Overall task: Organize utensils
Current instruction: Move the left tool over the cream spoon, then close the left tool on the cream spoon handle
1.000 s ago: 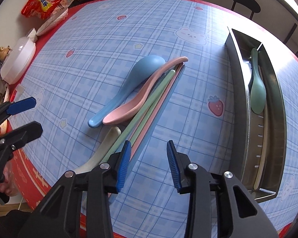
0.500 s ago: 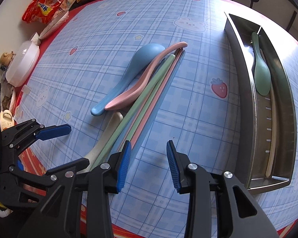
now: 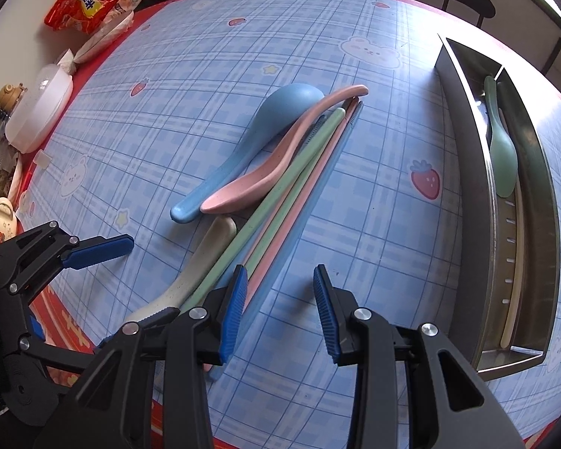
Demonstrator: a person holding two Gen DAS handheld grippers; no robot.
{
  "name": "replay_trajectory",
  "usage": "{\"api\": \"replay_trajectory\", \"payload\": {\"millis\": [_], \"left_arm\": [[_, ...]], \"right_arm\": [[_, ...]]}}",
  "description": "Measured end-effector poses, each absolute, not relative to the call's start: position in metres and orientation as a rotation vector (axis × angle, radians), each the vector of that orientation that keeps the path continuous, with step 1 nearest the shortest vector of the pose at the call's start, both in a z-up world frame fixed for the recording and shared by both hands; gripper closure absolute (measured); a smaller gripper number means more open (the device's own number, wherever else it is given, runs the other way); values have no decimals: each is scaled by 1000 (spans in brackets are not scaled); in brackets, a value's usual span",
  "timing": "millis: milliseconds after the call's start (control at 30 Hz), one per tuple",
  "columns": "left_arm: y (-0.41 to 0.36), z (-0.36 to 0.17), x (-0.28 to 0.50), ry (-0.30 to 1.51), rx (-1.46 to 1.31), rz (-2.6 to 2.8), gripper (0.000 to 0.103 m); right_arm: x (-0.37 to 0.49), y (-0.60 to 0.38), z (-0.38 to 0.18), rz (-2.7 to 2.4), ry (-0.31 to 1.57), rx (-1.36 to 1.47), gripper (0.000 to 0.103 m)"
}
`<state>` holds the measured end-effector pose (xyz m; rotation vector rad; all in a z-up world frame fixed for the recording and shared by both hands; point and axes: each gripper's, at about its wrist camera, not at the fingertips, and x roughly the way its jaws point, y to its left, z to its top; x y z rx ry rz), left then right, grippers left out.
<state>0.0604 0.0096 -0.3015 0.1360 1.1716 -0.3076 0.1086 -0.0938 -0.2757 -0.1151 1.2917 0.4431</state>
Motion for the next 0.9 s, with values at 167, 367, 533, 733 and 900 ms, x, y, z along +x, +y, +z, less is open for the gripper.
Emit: {"api": "replay_trajectory", "payload": {"millis": [167,367,533,733,900], "left_arm": [[9,-302,65,1166,145,-299,39],[15,-302,63,1162,139,-294,41],[23,-302,61,1159,124,-290,45],[29,-301,60,1153,105,-276,53],[37,-300,60,1152,85,-245,66]], "right_arm": [[107,-97,-276,443,1300,-115,67],[102,-95,-275,461,1300,-135,67],[99,-90,-274,463,1288,-182,67],[99,-93,-274,446,1297,-193,68],[99,-98,-272,436,1302,-174,83]]}}
